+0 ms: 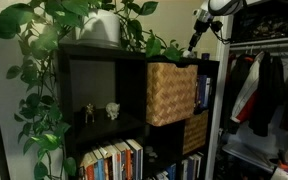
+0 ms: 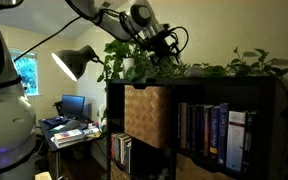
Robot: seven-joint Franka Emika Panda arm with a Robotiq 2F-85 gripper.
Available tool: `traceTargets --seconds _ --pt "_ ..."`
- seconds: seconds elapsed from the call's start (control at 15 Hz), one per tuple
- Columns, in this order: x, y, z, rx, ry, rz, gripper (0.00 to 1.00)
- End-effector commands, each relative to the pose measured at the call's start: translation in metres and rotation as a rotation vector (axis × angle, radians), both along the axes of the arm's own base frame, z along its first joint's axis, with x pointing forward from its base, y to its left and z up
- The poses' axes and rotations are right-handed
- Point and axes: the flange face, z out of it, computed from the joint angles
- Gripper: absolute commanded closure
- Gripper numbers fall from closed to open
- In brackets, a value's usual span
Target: Pull out the upper storage box, put the plush toys in it and push it back in
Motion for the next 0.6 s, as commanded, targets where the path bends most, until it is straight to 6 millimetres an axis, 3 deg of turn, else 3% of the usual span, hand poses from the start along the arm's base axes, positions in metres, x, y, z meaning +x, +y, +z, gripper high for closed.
traceTargets --seconds 0.0,0.2,0.53 --pt "0.000 0.000 0.001 0.002 0.000 -0.002 0.00" --pt "0.002 -0.003 0.000 -0.003 -0.006 -0.021 0.00" --pt "0.015 -0.035 0.003 -0.027 -0.099 -0.142 0.00"
